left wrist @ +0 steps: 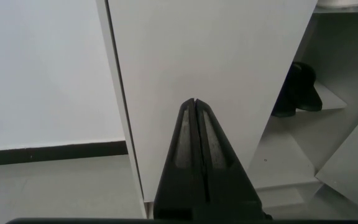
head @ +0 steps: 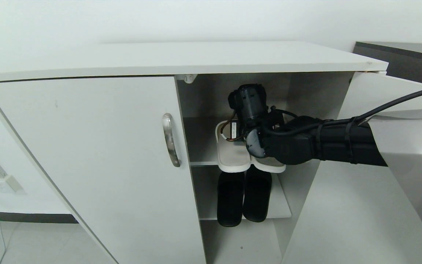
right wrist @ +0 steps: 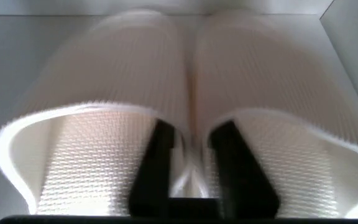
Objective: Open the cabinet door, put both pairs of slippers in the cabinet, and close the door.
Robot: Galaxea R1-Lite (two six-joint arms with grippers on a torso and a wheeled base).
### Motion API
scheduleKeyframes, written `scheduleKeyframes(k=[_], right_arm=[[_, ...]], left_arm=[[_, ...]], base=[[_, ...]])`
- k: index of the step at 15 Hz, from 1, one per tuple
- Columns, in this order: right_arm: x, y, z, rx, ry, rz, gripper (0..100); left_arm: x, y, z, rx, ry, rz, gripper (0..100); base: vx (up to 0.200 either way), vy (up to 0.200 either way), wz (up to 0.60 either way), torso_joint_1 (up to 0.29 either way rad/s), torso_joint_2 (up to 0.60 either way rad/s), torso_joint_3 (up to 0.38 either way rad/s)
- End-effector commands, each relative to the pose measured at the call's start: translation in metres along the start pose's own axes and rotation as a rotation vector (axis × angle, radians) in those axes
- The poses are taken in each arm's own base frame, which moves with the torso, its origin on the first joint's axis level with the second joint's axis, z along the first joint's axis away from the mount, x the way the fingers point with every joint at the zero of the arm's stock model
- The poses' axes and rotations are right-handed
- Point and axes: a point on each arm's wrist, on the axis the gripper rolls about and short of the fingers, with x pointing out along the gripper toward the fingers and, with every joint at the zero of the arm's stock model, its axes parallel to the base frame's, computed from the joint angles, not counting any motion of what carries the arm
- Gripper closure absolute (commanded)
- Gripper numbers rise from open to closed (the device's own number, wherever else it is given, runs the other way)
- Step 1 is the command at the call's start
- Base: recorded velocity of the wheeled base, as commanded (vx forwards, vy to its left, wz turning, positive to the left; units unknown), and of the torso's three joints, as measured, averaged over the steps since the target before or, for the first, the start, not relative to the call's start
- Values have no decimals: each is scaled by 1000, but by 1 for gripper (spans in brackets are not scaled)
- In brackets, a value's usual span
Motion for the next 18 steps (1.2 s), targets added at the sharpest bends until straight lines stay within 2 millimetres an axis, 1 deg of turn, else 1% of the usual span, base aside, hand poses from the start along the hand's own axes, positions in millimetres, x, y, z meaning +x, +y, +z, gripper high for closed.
scheduleKeyframes(k=[1,4,7,8,9,12,13,15,16,17,18], right_arm=[[0,0,-2,-6,6,-1,0],[-6,-2,-4,-23,25,-2,0],[-16,-5,-1,-24,28,3,0],[-22,-8,0,-28,32,5,0],[-33,-11,-1,-37,39,13,0],[-55,-18,0,-43,41,35,0],[-69,-21,-2,-44,36,56,0],[-86,-26,-7,-49,32,82,0],[-91,-28,-9,-49,32,91,0],[-103,-33,-13,-51,30,112,0],[-110,-36,-17,-54,28,128,0]], left_arm=[[0,0,0,0,1,1,100],[0,0,0,0,1,1,100],[0,0,0,0,1,1,100],[0,0,0,0,1,1,100],[0,0,0,0,1,1,100],[0,0,0,0,1,1,100],[0,0,0,0,1,1,100],[0,0,0,0,1,1,100],[0,0,0,0,1,1,100],[0,0,0,0,1,1,100],[0,0,0,0,1,1,100]], base=[[0,0,0,0,0,0],[0,0,0,0,0,0],[0,0,0,0,0,0],[0,0,0,0,0,0],[0,0,0,0,0,0],[0,0,0,0,0,0],[0,0,0,0,0,0],[0,0,0,0,0,0],[0,0,0,0,0,0],[0,0,0,0,0,0],[0,0,0,0,0,0]])
